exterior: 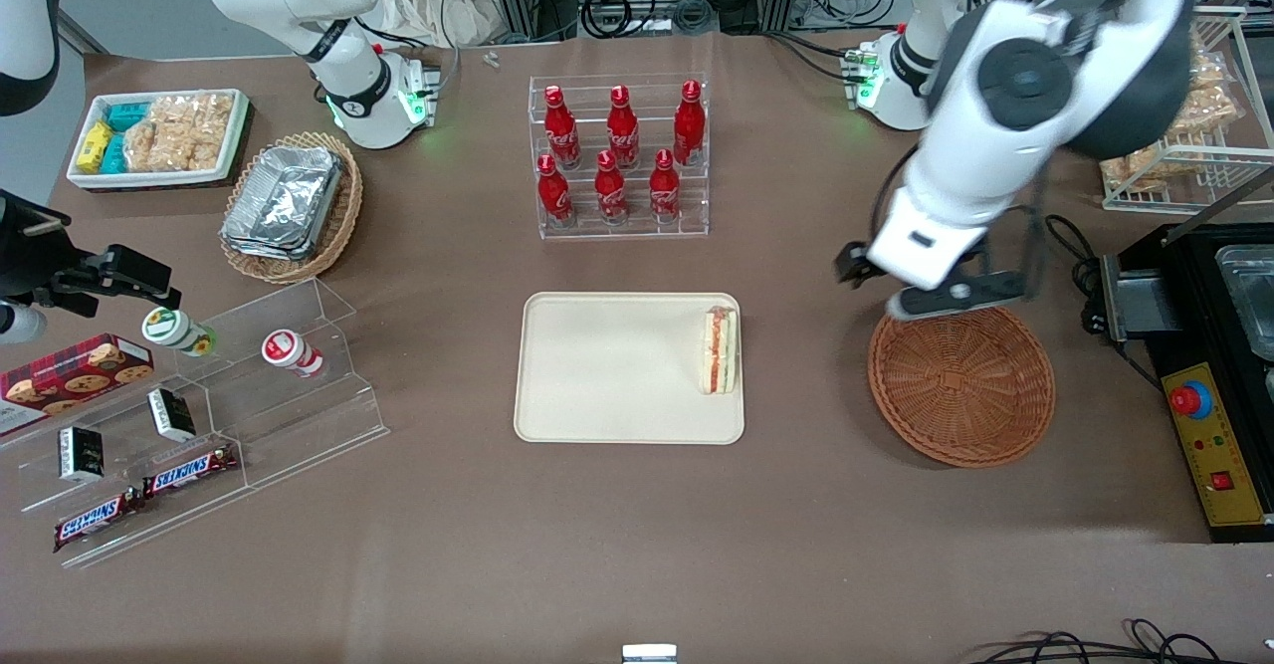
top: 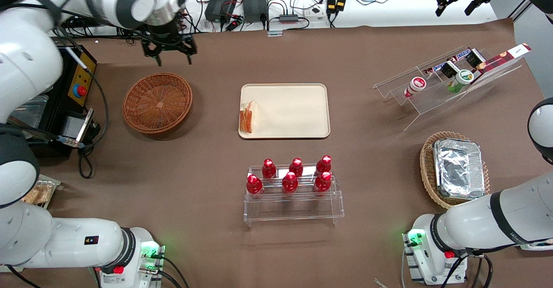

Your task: Place sandwich from basket to tray

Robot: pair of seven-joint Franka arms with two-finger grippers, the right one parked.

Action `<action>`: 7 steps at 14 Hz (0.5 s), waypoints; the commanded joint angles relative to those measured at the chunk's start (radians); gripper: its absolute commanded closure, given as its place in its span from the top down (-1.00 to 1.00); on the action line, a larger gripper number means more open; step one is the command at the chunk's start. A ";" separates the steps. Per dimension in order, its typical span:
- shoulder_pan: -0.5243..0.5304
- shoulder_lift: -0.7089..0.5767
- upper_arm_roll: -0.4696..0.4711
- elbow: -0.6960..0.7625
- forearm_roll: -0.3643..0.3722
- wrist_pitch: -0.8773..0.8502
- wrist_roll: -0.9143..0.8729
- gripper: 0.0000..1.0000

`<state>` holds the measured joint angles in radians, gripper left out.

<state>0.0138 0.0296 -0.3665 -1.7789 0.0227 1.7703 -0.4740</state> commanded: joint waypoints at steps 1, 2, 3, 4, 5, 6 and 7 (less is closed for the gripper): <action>0.014 -0.098 0.133 -0.011 -0.085 -0.135 0.162 1.00; -0.030 -0.132 0.203 -0.016 -0.090 -0.162 0.184 1.00; -0.056 -0.164 0.265 -0.026 -0.089 -0.178 0.205 1.00; -0.060 -0.195 0.290 -0.045 -0.089 -0.187 0.221 1.00; -0.054 -0.206 0.291 -0.051 -0.087 -0.189 0.238 1.00; -0.052 -0.198 0.291 -0.043 -0.078 -0.189 0.258 1.00; -0.052 -0.176 0.290 -0.030 -0.072 -0.189 0.262 1.00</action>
<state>-0.0179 -0.1514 -0.0799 -1.7985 -0.0495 1.5836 -0.2280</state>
